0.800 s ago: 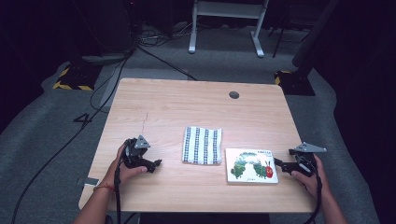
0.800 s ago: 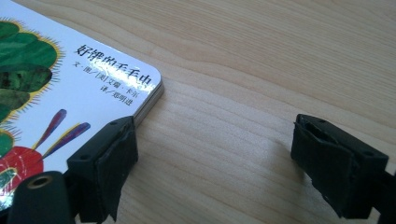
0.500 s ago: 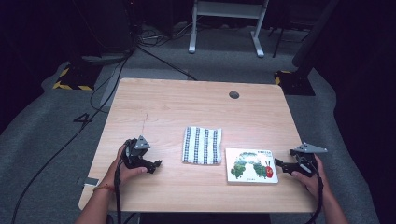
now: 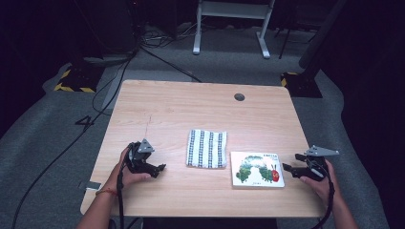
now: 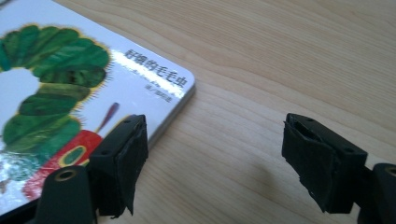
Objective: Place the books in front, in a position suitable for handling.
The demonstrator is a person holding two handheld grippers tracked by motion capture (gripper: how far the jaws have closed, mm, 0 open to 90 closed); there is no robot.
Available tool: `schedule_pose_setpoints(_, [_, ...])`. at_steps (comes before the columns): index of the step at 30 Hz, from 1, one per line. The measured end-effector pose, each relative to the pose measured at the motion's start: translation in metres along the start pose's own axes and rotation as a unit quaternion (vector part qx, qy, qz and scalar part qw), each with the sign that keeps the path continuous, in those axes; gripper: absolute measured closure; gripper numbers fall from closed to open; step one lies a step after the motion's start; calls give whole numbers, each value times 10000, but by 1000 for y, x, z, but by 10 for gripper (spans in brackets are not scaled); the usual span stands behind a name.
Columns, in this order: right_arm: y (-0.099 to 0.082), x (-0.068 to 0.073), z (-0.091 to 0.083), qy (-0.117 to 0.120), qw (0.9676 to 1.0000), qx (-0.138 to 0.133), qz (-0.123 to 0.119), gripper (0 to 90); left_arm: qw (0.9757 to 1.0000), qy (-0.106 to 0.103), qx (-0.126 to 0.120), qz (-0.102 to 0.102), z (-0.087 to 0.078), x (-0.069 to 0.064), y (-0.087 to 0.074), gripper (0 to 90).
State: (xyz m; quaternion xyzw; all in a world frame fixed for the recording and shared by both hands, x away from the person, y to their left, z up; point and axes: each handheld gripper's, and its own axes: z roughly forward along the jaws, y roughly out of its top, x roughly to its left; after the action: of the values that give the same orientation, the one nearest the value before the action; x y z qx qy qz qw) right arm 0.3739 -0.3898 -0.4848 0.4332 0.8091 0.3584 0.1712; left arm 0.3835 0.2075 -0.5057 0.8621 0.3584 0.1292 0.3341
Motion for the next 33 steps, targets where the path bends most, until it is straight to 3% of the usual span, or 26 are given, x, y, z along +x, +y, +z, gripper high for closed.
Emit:
schedule_pose_setpoints(9, [5,18,-1,405,9984,117,-371,239,10000,0,55,21,0,-2,2,33])
schedule_pose_setpoints(16, [7,29,-1,614,9962,292,-539,234,10000,-57,12,46,3,-11,11,179])
schedule_pose_setpoints(19, [6,31,2,650,9953,420,-578,230,9997,-89,-20,239,5,-21,21,196])
schedule_pose_setpoints(24, [3,32,6,768,9942,559,-502,211,9983,-264,-321,415,10,-38,45,200])
schedule_pose_setpoints(33, [2,33,12,1096,9919,559,-317,194,9943,-469,-300,911,46,-67,92,214])
